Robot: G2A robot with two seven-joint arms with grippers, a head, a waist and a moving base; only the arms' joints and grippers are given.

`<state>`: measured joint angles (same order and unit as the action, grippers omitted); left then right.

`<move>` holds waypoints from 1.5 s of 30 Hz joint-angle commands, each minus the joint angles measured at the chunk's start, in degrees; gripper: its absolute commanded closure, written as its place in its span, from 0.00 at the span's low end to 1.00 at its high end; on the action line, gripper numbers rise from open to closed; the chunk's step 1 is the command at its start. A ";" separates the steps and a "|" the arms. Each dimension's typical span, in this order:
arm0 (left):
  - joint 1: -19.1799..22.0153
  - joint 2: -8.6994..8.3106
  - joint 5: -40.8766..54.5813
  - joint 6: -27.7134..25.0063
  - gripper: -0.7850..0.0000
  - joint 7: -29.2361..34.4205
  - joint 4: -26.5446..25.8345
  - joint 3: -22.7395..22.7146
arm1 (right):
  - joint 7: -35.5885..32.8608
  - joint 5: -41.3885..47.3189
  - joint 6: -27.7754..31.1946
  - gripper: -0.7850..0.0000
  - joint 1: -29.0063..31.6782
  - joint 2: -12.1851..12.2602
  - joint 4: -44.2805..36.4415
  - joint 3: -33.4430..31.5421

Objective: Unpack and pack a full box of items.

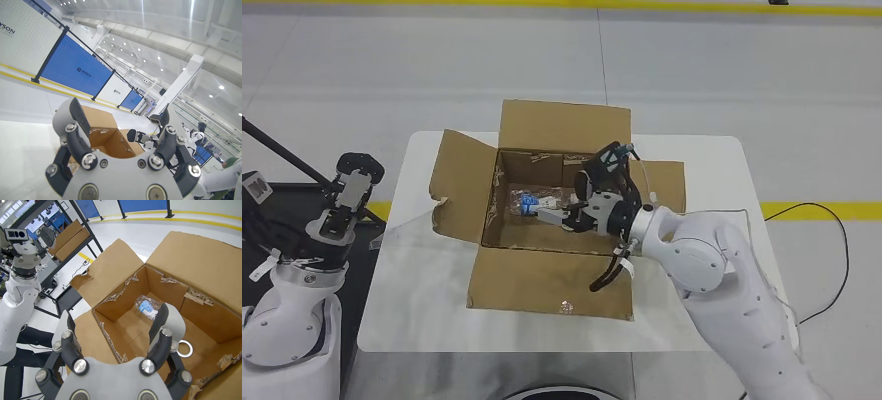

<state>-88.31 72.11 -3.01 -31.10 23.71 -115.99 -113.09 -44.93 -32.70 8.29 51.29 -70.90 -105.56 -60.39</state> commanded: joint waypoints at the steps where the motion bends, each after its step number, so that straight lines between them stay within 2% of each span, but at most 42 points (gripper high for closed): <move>1: 0.00 0.00 0.00 0.00 0.00 0.01 0.00 0.01 | 0.02 0.01 0.04 0.00 0.06 0.01 -0.04 -0.05; 8: 0.00 0.00 0.00 0.00 0.00 0.01 0.00 0.01 | 0.65 0.61 0.43 0.00 0.50 -0.07 0.48 0.43; 11: 0.00 0.00 0.00 0.00 0.00 0.01 0.00 0.01 | 0.55 -8.07 -3.39 0.00 -1.49 -0.35 2.08 3.08; 17: 0.00 0.00 0.00 0.00 0.00 0.01 0.00 0.01 | -6.36 -18.98 -8.29 0.00 -8.10 -1.54 6.98 9.32; 24: 0.00 0.00 0.00 0.00 0.00 0.01 0.00 0.01 | -16.20 -18.93 -5.37 0.00 -17.08 -3.42 16.95 14.21; 26: 0.00 0.00 0.00 0.00 0.00 0.01 0.00 0.01 | -18.27 -17.81 -4.44 0.12 -19.17 -4.02 19.69 15.32; 30: 0.00 0.00 0.00 0.00 0.00 0.01 0.00 0.01 | -21.19 -16.36 -4.79 0.20 -22.32 -5.13 25.30 16.98; 33: 0.00 0.00 0.00 0.00 0.00 0.01 0.00 0.01 | -21.27 -16.49 -5.26 0.46 -23.54 -5.80 28.51 18.06; 34: 0.00 0.00 0.00 0.00 0.00 0.01 0.00 0.01 | -21.37 -16.84 -5.67 0.50 -23.83 -6.02 29.36 18.50; 39: 0.00 0.00 0.00 0.00 0.00 0.01 0.00 0.01 | -23.64 -19.75 -8.69 0.54 -25.22 -7.14 32.34 21.05; 41: 0.00 0.00 0.00 0.00 0.00 0.01 0.00 0.01 | -24.72 -20.07 -9.00 0.58 -25.62 -7.59 32.98 21.89; 45: 0.00 0.00 0.00 0.00 0.00 0.01 0.00 0.01 | -26.90 -20.76 -9.34 0.60 -26.57 -8.41 34.93 23.20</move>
<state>-88.31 72.11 -3.02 -31.11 23.72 -116.00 -113.08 -71.53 -53.42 -1.10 24.89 -79.13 -71.02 -37.45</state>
